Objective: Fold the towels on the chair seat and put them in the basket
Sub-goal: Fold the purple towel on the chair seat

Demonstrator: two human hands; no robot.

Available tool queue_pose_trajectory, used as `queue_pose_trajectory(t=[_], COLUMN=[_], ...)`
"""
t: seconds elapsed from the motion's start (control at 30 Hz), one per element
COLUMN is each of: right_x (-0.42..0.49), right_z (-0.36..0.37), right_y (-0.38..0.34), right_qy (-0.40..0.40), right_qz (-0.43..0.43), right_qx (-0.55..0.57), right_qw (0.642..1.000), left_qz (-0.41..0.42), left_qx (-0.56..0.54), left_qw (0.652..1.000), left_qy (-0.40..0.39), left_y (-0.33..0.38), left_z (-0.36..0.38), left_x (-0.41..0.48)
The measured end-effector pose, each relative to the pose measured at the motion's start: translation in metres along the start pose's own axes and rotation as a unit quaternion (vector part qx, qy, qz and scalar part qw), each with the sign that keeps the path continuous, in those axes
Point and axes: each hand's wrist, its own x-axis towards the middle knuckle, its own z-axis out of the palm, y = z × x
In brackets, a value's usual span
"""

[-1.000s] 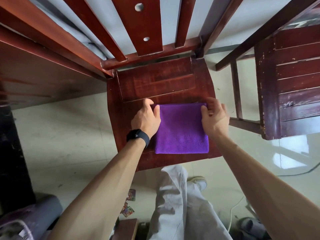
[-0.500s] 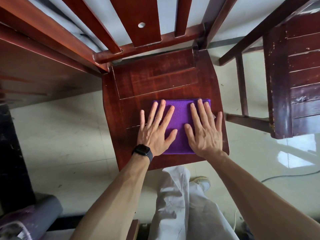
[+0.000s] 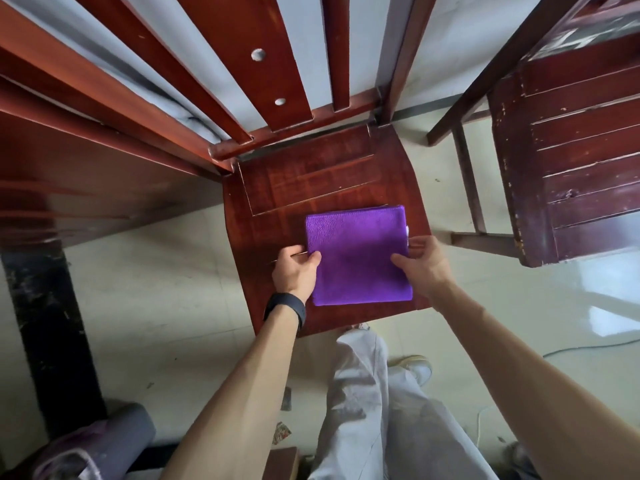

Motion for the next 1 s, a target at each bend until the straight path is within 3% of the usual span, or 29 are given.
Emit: queue_pose_trajectory(t=[0.17, 0.33, 0.53, 0.7, 1.0], right_x=[0.005, -0.020, -0.082, -0.174, -0.355], right_z=[-0.011, -0.040, -0.114, -0.224, -0.442], right_y=[-0.006, 0.003, 0.029, 0.057, 0.116], right_qy=[-0.078, -0.172, -0.196, -0.154, 0.074], right_qz=[0.042, -0.016, -0.064, -0.075, -0.177], right_qx=[0.058, 0.134, 0.187, 0.259, 0.384], right_qw=[0.994, 0.976, 0.960, 0.951, 0.903], left_qz=[-0.052, -0.019, 0.022, 0.065, 0.240], left_qx=[-0.098, -0.123, -0.139, -0.102, 0.004], left_qw=[0.985, 0.983, 0.959, 0.934, 0.850], left_qy=[-0.129, -0.132, -0.247, -0.336, -0.469], left_y=[0.008, 0.012, 0.047, 0.113, 0.275], left_z=[-0.017, -0.029, -0.028, -0.008, 0.071], left_x=[0.008, -0.007, -0.084, -0.197, -0.461])
